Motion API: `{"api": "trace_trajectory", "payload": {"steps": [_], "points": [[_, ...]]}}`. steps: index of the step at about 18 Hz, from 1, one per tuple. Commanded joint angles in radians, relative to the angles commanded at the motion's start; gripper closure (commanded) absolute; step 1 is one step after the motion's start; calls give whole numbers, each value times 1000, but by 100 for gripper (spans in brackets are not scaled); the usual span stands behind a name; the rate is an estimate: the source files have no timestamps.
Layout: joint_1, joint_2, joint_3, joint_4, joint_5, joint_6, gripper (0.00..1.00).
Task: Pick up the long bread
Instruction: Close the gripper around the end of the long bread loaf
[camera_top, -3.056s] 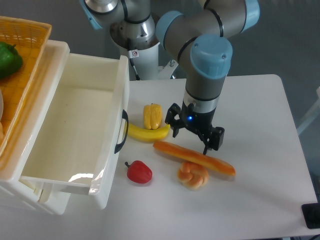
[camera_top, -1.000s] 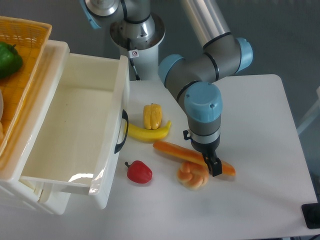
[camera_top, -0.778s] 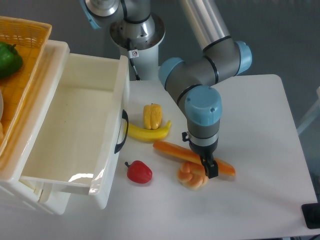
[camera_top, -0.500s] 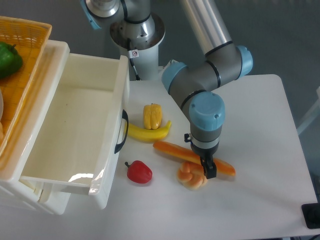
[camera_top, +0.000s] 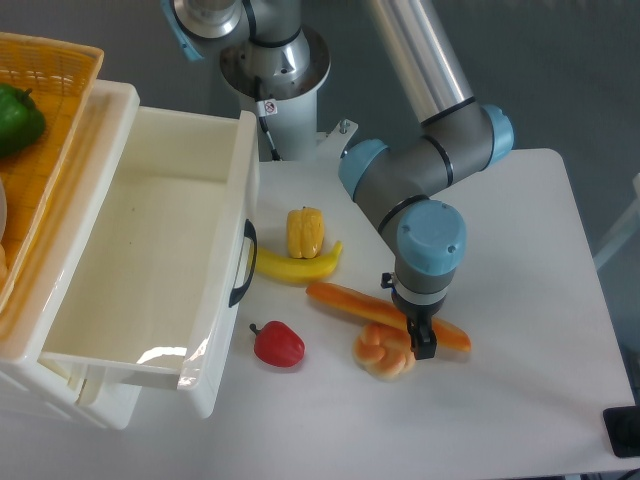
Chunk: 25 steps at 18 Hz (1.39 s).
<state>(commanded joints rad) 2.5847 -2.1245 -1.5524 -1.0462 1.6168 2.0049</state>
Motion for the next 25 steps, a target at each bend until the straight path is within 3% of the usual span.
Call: {"api": "trace_trajectory", "payload": {"steps": [13, 14, 21, 23, 24, 25], "points": [[9, -31, 0, 2, 0, 0, 0], [9, -29, -2, 2, 0, -3, 6], [8, -23, 5, -3, 3, -43, 87], [8, -23, 5, -3, 3, -51, 93], [8, -22, 6, -5, 3, -55, 100], [8, -18, 9, -5, 6, -66, 100]]}}
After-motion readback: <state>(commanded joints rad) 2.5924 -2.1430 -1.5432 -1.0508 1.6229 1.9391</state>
